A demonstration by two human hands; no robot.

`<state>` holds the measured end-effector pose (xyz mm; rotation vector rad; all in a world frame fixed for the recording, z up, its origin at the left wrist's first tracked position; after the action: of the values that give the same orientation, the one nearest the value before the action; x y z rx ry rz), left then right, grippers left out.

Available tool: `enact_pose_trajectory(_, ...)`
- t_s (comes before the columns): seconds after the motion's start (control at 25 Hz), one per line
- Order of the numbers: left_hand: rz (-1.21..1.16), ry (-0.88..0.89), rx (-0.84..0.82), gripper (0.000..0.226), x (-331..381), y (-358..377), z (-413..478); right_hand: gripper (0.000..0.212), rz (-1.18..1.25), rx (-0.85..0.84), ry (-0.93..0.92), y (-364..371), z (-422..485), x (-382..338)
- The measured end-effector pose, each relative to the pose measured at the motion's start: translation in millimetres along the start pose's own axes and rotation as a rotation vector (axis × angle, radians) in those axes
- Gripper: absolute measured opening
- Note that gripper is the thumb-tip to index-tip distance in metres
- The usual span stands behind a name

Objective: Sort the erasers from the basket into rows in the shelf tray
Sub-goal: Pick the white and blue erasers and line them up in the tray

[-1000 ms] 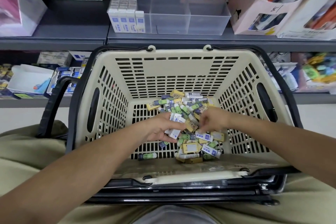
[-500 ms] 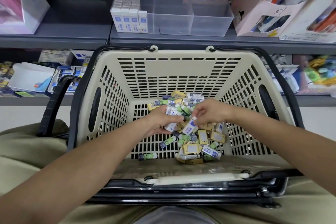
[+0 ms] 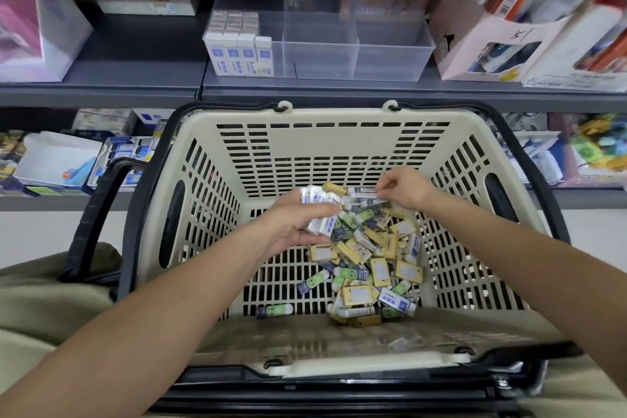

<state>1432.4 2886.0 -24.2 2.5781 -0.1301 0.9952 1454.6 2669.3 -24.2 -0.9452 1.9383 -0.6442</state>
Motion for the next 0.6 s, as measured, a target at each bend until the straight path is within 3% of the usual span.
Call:
enact_pose_trajectory(0.04, -0.025, 0.023, 0.037, 0.044, 7.0, -4.7, 2.1, 0.01, -0.126, 0.072, 0.015, -1.1, 8.4, 7.5)
enact_pose_trajectory(0.12, -0.065, 0.06, 0.083, 0.039, 20.7, -12.1, 5.6, 0.029, -0.251, 0.038, -0.006, 11.4, 18.4, 15.2)
enact_pose_trajectory(0.24, -0.072, 0.083, 0.119, 0.034, 35.0, -15.4, 9.3, 0.05, -0.246, -0.018, -0.018, 29.2, 24.1, 18.2)
enact_pose_trajectory(0.48, -0.002, 0.075, 0.104, 0.038, 43.2, -14.9, 14.5, 0.028, -0.308, 0.145, -0.015, 42.3, 23.5, 13.6)
enact_pose_trajectory(0.6, -0.019, 0.065, 0.108, 0.031, 41.6, -15.6, 18.8, 0.029, -0.256, 0.142, 0.028, 43.2, 26.5, 20.0)
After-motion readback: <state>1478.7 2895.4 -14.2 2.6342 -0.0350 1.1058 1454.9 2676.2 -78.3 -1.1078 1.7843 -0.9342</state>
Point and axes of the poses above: each hand's wrist, its own z-axis towards the middle knuckle, its own y-axis out of the palm, x = y × z, the point moved 4 cm from there along z, towards the middle knuckle, and after that the axes turned 8 degrees about -z, right-handed, at the moved point
